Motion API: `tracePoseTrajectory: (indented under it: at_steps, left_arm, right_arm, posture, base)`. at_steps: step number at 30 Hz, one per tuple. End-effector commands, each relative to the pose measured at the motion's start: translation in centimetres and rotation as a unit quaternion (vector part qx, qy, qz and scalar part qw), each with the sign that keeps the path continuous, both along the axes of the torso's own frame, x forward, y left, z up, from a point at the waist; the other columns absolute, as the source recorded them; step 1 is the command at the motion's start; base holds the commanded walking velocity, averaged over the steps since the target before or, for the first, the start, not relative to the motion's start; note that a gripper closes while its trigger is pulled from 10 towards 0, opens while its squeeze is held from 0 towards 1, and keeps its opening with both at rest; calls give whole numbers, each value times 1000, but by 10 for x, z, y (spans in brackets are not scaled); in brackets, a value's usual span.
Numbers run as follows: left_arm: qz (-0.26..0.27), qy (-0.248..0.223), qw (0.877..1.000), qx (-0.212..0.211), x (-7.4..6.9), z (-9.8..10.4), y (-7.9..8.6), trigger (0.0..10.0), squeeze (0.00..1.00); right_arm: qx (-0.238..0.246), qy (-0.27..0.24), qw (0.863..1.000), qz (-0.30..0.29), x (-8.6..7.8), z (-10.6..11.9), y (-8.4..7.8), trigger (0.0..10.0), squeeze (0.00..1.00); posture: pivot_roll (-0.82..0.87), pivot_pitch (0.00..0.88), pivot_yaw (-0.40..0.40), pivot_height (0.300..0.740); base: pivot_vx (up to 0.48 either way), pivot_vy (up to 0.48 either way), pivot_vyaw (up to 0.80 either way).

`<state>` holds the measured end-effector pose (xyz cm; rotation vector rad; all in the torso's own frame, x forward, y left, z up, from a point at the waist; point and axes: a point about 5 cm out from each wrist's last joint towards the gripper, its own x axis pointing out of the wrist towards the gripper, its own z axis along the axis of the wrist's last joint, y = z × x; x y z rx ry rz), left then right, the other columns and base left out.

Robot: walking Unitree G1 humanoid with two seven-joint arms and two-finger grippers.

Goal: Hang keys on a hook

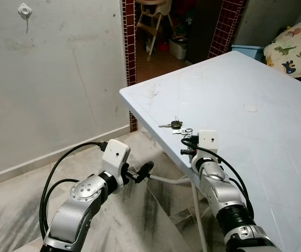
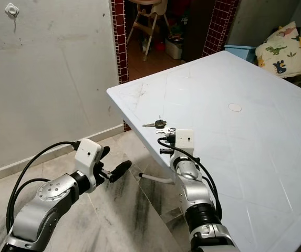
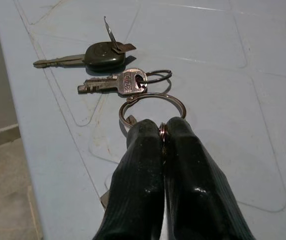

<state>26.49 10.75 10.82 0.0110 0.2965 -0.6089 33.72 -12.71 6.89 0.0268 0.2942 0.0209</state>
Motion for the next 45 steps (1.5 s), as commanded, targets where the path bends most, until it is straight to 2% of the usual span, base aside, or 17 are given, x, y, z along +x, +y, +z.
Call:
tracePoseTrajectory:
  at_steps: [1,16,22,24,27,30,34,35,36,37,41,45]
  left_arm:
    - [-3,-10,1000,2,2,4,-1,10000,0]
    - [1,-19,1000,0,4,5,-2,10000,0]
    - [24,-38,999,1,9,9,2,10000,0]
    - [34,-45,998,2,11,11,4,10000,0]
    - [71,-73,995,3,17,17,12,10000,0]
    - [84,-81,993,5,20,19,14,10000,0]
    - [98,-90,991,6,23,21,17,10000,0]
    - [98,-90,991,6,23,21,17,10000,0]
    - [104,-94,990,5,24,21,17,10000,0]
    - [106,-96,990,4,24,21,17,10000,0]
    - [141,-112,984,10,24,23,23,10000,0]
    - [168,-127,978,7,25,29,31,10000,0]
  right_arm:
    - [3,6,1000,-7,1,-1,-2,0,0]
    - [9,-21,1000,-11,2,6,-4,0,0]
    - [21,-97,995,-23,4,35,-12,0,0]
    - [22,-107,994,-23,3,40,-14,0,0]
    - [18,-128,991,-26,-4,51,-20,0,0]
    - [19,-137,990,-28,-9,56,-22,0,0]
    - [16,-161,986,-32,-27,69,-29,0,0]
    - [16,-161,986,-32,-27,69,-29,0,0]
    - [10,-167,985,-30,-38,75,-31,5725,0]
    - [5,-171,985,-28,-43,78,-32,10000,0]
    - [9,-179,984,-24,-65,87,-32,10000,0]
    - [10,-175,984,-16,-78,89,-31,10000,0]
  posture:
    - [116,0,-14,740]
    - [110,0,-8,740]
    - [111,0,-12,740]
    - [108,0,-13,740]
    - [101,0,-16,740]
    - [97,0,-19,740]
    - [88,0,-22,740]
    - [88,0,-22,740]
    - [78,0,-22,740]
    - [78,0,-22,740]
    - [51,0,-19,740]
    - [44,0,-21,740]
  base:
    - [0,0,0]
    - [0,0,0]
    - [0,0,0]
    - [0,0,0]
    - [0,0,0]
    - [0,0,0]
    - [0,0,0]
    - [0,0,0]
    - [0,0,0]
    - [0,0,0]
    - [0,0,0]
    - [0,0,0]
